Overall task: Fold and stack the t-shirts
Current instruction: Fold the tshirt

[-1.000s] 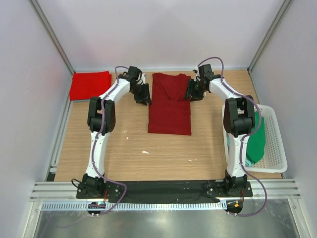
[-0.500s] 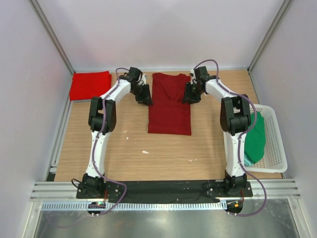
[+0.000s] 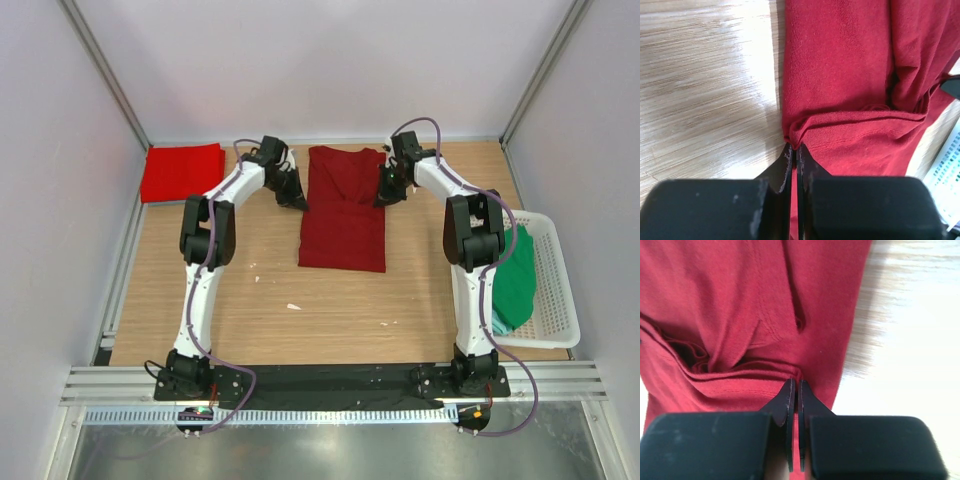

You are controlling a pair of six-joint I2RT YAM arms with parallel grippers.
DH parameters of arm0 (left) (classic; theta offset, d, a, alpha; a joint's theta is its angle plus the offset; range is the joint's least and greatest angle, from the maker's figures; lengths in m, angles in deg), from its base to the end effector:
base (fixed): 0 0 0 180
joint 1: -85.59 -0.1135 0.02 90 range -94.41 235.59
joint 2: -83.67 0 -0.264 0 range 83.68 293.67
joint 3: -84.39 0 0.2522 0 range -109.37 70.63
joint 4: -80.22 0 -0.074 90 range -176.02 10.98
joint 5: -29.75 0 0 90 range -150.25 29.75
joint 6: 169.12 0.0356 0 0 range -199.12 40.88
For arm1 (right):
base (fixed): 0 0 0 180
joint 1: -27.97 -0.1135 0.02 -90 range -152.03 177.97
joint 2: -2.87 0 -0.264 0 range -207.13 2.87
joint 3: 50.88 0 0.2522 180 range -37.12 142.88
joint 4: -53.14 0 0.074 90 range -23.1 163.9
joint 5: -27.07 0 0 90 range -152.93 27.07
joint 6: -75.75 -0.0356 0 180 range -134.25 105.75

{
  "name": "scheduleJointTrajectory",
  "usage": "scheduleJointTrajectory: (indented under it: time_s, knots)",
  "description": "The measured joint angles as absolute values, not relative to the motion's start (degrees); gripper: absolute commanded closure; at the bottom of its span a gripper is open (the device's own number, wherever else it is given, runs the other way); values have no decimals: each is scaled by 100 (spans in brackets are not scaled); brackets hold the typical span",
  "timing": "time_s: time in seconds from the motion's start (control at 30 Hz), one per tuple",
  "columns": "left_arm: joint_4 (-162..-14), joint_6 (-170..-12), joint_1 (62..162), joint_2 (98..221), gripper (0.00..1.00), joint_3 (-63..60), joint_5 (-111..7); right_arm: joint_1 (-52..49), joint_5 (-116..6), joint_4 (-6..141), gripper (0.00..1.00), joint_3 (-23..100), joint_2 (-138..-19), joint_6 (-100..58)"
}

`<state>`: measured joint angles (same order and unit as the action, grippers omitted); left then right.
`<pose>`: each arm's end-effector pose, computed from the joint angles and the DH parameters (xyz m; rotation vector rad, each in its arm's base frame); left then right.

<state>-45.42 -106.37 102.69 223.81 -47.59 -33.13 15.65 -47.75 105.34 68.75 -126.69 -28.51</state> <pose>0.4933 -0.1687 0.1531 -0.0816 2.7506 -0.8671 0.4740 0.1131 0.1778 -0.0433 2.6863 0.5014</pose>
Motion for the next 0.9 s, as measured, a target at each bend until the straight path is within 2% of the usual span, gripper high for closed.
scheduleJointTrajectory:
  time_s: [0.43,0.7,0.73,0.77,0.83,0.87,0.9]
  knots:
    - [-4959,-10952,10271,21356,100,-4208,-3326,1565,-4978,10728,99,6610,-11849,-2853]
    - [-4974,-11048,10269,21581,100,-4689,-3320,1579,-5005,10837,99,6818,-11897,-2843]
    - [-4974,-11048,10269,21662,99,-4763,-3320,1590,-5005,10835,98,6890,-11967,-2832]
    - [-4974,-11046,10269,21752,89,-4829,-3320,1609,-5005,10844,96,6975,-12053,-2827]
    - [-4970,-11043,10269,21948,81,-4951,-3329,1624,-5005,10835,92,7113,-12243,-2814]
    - [-4957,-11043,10269,22060,75,-5003,-3337,1642,-5007,10851,83,7174,-12343,-2812]
    - [-4900,-11037,10269,22197,74,-5108,-3359,1653,-5009,10872,74,7242,-12444,-2814]
